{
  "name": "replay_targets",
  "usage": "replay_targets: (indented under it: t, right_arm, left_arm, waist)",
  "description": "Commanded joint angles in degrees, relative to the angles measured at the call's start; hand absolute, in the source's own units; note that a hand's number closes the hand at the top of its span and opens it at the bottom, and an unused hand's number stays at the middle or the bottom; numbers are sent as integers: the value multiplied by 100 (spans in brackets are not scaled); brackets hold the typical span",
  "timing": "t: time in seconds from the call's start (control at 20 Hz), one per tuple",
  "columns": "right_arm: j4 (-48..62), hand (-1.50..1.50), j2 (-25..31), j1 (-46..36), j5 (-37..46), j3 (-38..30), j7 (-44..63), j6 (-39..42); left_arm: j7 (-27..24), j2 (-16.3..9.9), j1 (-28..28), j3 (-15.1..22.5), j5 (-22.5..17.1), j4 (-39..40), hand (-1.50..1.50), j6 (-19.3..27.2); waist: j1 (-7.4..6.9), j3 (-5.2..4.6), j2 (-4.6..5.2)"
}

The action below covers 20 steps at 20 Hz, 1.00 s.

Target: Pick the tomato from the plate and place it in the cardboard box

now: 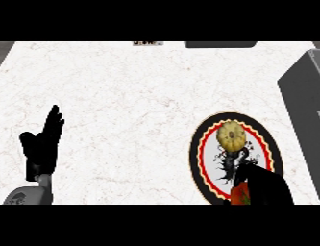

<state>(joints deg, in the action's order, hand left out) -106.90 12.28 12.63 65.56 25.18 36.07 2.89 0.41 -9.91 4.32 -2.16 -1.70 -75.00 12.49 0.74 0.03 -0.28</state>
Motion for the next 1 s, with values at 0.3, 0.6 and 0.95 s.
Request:
replay_targets:
  t: [0.3,0.6,0.95]
  right_arm:
    - [-1167,150,3194,1688,-714,433,-3556,-285]
    - [-1838,150,4295,2716,-1757,-908,-5001,-1460]
    - [-2671,150,4452,3690,-3499,-2414,-5789,-1865]
  left_arm:
    - [-6,49,-125,-63,-2,19,0,104]
    - [93,-110,-203,-225,-42,-152,0,143]
    - [-54,-243,-403,-395,-268,-17,0,-158]
  waist:
    - [288,13,-72]
    - [393,14,-94]
    - [575,-10,-109]
